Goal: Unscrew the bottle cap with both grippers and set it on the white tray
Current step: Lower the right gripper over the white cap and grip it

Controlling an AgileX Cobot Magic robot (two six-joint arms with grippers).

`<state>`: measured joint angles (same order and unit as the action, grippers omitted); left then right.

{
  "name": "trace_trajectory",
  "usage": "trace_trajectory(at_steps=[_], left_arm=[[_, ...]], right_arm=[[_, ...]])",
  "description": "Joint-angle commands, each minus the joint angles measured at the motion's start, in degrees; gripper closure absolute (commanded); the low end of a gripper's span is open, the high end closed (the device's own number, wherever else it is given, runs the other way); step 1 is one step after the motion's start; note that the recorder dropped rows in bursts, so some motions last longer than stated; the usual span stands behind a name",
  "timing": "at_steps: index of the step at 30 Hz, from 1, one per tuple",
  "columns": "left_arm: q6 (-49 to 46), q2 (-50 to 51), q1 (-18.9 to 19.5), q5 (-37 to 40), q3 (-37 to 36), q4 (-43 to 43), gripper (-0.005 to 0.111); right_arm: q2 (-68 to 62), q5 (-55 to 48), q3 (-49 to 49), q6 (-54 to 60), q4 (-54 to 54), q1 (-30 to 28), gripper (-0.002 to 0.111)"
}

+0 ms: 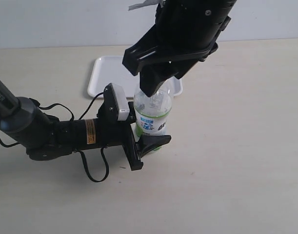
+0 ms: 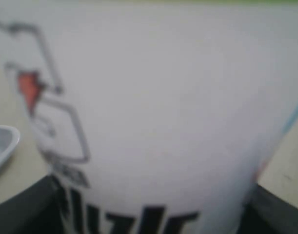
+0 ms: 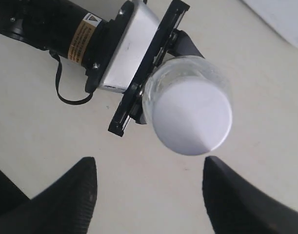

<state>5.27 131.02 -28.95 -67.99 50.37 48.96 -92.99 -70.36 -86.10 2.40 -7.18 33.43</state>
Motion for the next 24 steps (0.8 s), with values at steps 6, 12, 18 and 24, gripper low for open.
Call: trace_trajectory(at_steps=[6,12,18,24], left_arm=[[-1.88,-1.03,-0.21,-1.33,0.28,-0.05,0.106],[-2.00,-1.03,-0.21,-1.33,0.28,-0.05,0.106],[-2.00,-1.03,-0.21,-1.33,0.28,-0.05,0.106],[-2.00,-1.03,-0.21,-1.33,0.28,-0.05,0.106]], right_arm=[[-0.88,0.40,-0.11,0.13,0.93,0.19,0.047],[-1.41,0.40,-1.42,0.13,2.76,0.19,0.047],[-1.73,0.40,-4.14,-0.10,4.47,0.19,0.047],[-2.94,0.40,-4.12,0.02,4.47,0.19,0.047]])
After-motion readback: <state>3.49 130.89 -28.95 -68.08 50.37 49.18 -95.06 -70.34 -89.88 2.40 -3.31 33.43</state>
